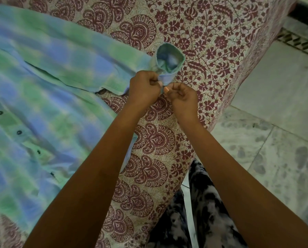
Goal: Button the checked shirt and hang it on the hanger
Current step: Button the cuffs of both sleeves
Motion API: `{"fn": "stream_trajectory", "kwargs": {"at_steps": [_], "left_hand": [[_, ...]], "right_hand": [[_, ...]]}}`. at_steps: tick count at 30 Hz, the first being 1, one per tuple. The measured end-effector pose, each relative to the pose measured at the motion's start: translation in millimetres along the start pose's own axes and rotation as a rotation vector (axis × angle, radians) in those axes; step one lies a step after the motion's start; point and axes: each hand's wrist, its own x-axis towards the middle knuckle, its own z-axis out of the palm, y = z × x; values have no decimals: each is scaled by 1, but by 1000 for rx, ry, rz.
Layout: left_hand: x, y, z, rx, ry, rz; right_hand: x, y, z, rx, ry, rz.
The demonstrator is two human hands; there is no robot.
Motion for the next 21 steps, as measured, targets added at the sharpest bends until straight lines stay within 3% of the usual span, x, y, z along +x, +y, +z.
{"fn": "stream_trajectory", "kwargs": {"at_steps": [7,12,18,21], "left_hand": [[3,0,-1,163,23,81],[6,4,3,155,6,68],[9,4,6,121,-42,2],[10,3,3,81,-68,-20]], "right_hand": [[3,-3,2,29,-23,39],[4,-6,3,96,12,127],[-1,3,3,1,127,0],[-4,4,2,65,143,-4]]}}
